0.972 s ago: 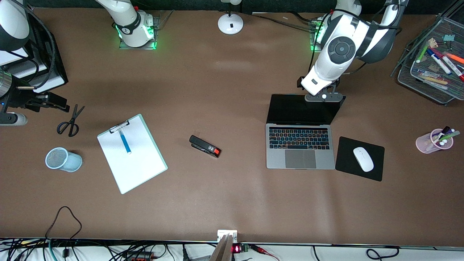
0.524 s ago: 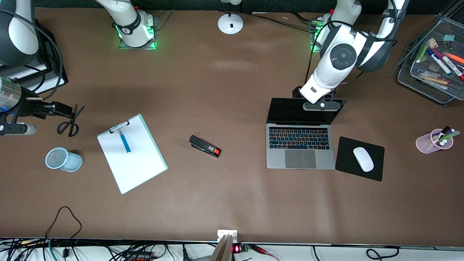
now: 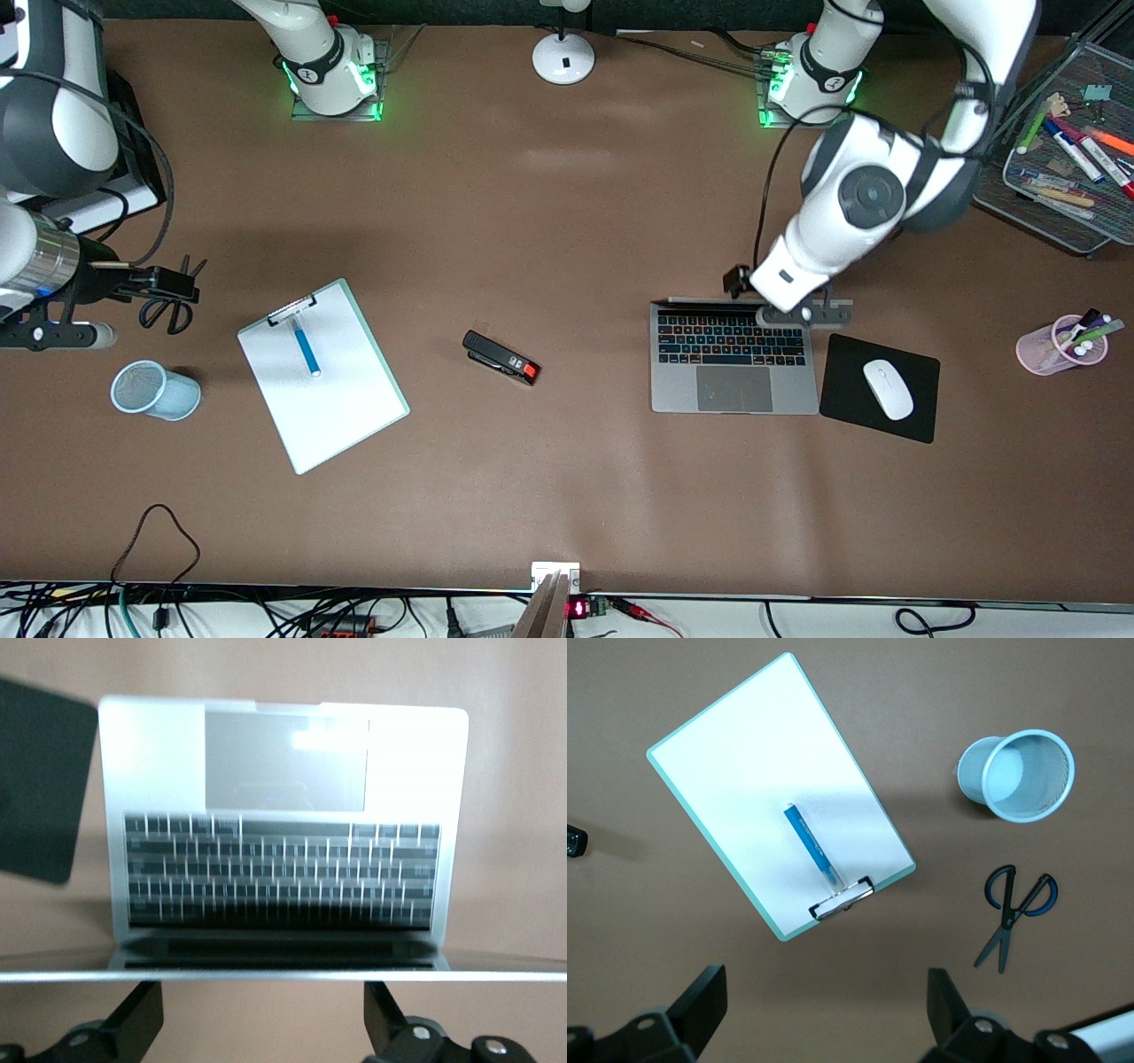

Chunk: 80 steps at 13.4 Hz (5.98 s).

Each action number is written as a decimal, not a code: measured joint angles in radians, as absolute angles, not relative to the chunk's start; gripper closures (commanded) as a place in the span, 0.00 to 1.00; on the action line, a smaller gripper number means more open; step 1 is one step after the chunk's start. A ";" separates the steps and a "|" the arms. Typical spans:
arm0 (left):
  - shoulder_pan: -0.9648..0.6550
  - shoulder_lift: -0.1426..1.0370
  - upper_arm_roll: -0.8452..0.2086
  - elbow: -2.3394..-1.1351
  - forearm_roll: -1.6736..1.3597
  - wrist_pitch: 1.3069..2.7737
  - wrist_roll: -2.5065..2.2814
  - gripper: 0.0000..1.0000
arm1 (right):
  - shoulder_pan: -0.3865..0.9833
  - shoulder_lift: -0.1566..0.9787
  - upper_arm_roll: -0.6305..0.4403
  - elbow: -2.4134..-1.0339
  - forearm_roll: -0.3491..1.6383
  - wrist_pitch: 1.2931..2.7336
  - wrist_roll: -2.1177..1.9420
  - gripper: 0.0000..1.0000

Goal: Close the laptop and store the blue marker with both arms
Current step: 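Push the laptop lid down with the left gripper while the right gripper reaches the clipboard, then press the lid shut with the left gripper while the right gripper lowers onto the marker, then grasp the blue marker with the right gripper while the left gripper withdraws, then lift the blue marker and carry it toward the mesh cup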

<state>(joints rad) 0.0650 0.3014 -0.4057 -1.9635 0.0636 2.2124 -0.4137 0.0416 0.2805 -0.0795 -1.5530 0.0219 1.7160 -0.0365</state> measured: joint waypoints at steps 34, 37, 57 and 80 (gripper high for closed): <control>0.141 0.384 -0.364 -1.591 0.315 2.029 -0.409 0.00 | 0.133 0.691 -0.076 -1.629 0.043 2.189 -0.492 0.37; 0.144 0.338 -0.365 -1.547 0.312 1.912 -0.412 0.00 | 0.134 0.692 -0.075 -1.629 0.043 2.189 -0.492 0.43; 0.222 0.032 -0.244 -1.463 0.025 1.422 -0.094 0.00 | 0.136 0.715 -0.073 -1.633 0.043 2.188 -0.492 0.59; 0.109 -0.095 -0.141 -1.650 -0.040 1.500 -0.053 0.00 | 0.132 0.686 -0.076 -1.548 0.136 2.193 -0.515 0.97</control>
